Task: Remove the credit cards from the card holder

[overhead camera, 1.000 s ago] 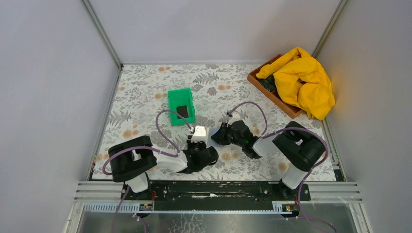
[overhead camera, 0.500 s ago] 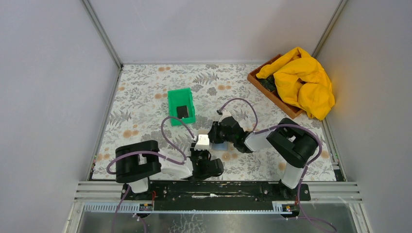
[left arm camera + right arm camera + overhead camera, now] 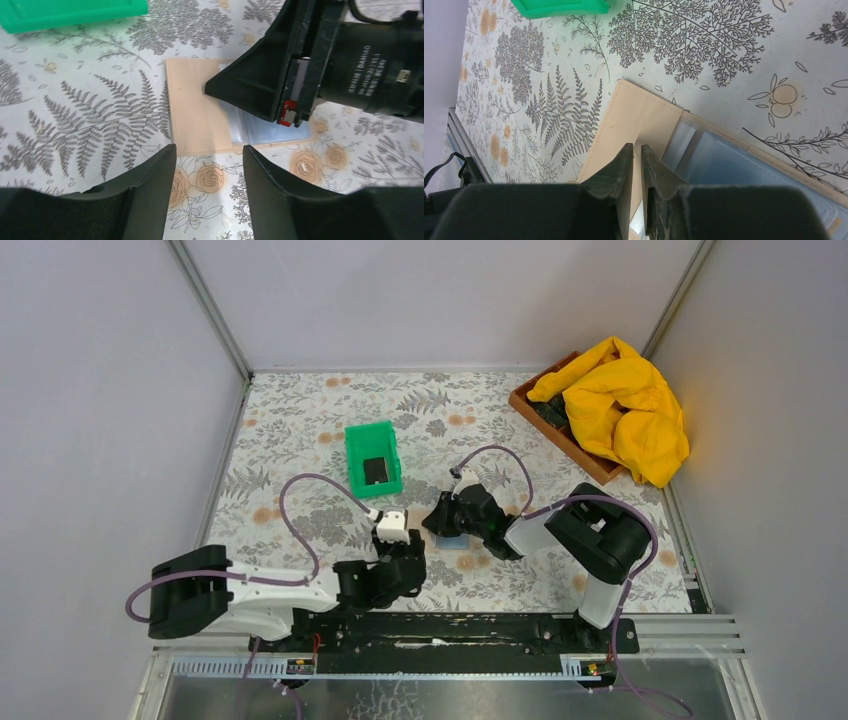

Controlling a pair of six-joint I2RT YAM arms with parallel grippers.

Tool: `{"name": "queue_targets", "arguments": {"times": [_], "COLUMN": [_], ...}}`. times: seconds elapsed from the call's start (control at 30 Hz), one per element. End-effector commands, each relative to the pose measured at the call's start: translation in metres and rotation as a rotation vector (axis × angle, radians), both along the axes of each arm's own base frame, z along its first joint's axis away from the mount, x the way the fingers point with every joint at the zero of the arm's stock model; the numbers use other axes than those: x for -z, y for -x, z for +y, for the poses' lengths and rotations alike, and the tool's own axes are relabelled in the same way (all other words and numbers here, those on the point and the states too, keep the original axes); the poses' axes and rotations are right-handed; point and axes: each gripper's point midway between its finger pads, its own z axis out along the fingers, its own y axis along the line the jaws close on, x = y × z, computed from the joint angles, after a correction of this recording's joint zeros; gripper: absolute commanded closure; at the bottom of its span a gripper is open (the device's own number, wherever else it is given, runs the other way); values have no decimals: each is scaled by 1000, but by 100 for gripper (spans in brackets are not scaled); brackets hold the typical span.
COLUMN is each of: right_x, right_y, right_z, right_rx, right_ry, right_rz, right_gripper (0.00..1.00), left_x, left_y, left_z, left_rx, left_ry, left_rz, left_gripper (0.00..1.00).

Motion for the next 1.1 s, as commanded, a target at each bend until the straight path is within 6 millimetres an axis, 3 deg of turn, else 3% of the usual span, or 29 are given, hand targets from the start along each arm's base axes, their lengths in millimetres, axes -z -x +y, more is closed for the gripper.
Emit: {"name": "queue_targets", "arguments": {"times": [0.0, 0.13, 0.17, 0.7, 1.07], "right_x": [26, 19, 18, 12, 8], "right_y": [15, 14, 14, 20, 24], "right_z": [-11, -8, -8, -8, -10], "right_rx": [-7, -10, -11, -22, -27], "right_ry": [70, 54, 52, 25, 8], "right_rz": [63, 53, 54, 59, 59], "right_gripper": [82, 82, 82, 82, 79], "left_x": [-16, -12, -9, 21, 42], "left_y": [1, -1, -1, -18, -30], "left_z": [-31, -37, -39, -53, -52], "left_rx": [220, 320, 343, 428, 394], "left_ry": [147, 177, 172, 334, 286], "left_rz": [21, 83, 99, 222, 261], "left_gripper": [59, 98, 100, 97, 100]}}
